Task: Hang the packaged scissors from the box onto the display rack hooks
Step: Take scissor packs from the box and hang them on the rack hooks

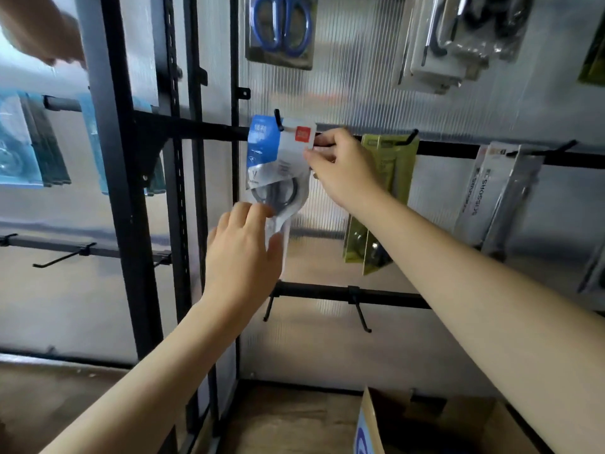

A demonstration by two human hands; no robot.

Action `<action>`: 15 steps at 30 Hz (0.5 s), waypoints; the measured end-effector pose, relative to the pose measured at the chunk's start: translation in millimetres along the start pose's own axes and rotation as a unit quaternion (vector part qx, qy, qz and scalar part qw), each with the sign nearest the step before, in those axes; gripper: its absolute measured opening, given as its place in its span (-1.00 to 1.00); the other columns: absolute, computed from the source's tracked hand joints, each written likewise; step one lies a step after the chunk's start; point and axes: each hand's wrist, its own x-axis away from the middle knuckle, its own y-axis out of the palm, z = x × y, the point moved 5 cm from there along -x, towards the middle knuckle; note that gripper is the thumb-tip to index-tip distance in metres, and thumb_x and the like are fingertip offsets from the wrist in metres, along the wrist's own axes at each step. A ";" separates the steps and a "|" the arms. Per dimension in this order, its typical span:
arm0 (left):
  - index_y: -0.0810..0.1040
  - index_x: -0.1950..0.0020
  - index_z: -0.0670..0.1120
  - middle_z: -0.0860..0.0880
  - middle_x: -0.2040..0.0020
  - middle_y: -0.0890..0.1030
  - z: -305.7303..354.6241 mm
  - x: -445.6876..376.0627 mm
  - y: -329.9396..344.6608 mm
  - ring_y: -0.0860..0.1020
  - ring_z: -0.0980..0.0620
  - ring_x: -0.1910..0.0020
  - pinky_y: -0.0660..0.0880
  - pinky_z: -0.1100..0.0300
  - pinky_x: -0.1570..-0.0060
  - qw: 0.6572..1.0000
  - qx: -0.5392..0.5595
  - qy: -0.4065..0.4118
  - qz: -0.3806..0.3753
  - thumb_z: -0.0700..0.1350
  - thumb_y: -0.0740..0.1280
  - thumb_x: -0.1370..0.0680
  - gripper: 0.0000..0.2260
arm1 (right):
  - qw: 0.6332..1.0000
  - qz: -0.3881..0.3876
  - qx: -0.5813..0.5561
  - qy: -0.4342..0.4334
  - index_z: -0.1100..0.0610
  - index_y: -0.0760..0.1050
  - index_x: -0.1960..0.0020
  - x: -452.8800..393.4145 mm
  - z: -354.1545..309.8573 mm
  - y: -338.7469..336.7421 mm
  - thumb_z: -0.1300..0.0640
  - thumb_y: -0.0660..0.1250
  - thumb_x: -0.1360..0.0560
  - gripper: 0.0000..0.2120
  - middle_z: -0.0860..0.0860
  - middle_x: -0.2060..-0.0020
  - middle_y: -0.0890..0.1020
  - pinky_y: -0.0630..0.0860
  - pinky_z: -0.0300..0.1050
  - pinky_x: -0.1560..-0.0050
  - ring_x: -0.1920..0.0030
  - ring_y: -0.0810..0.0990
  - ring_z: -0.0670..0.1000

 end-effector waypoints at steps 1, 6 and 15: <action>0.48 -0.22 -0.14 -0.13 -0.15 0.51 5.3 3.5 4.1 0.46 -0.16 -0.13 0.38 -0.03 -0.10 1.000 0.002 0.005 -0.005 -0.13 0.32 -0.53 -0.72 | 1.000 0.000 0.001 0.002 0.10 0.43 -0.17 5.4 4.2 -2.7 0.06 0.29 -0.55 -0.77 -0.03 -0.01 0.57 0.49 -0.28 0.19 0.05 0.55 -0.07; 0.50 -0.17 -0.14 -0.11 -0.11 0.53 32.8 26.5 31.1 0.49 -0.15 -0.07 0.40 -0.02 -0.01 0.999 0.010 0.044 -0.027 -0.14 0.32 -0.52 -0.76 | 0.999 -0.033 0.005 0.006 0.12 0.47 -0.12 46.3 28.2 -11.6 0.09 0.27 -0.56 -0.83 0.03 -0.02 0.60 0.60 -0.06 0.01 0.02 0.59 -0.02; 0.53 -0.09 -0.14 -0.12 -0.03 0.56 79.8 109.6 97.9 0.53 -0.19 0.02 0.45 -0.02 0.08 0.984 -0.025 0.124 -0.125 -0.15 0.39 -0.45 -0.77 | 0.978 -0.122 0.151 -0.073 0.12 0.52 -0.06 172.3 103.9 -60.8 0.10 0.23 -0.58 -0.86 -0.07 0.06 0.55 0.47 -0.25 0.15 0.15 0.51 -0.11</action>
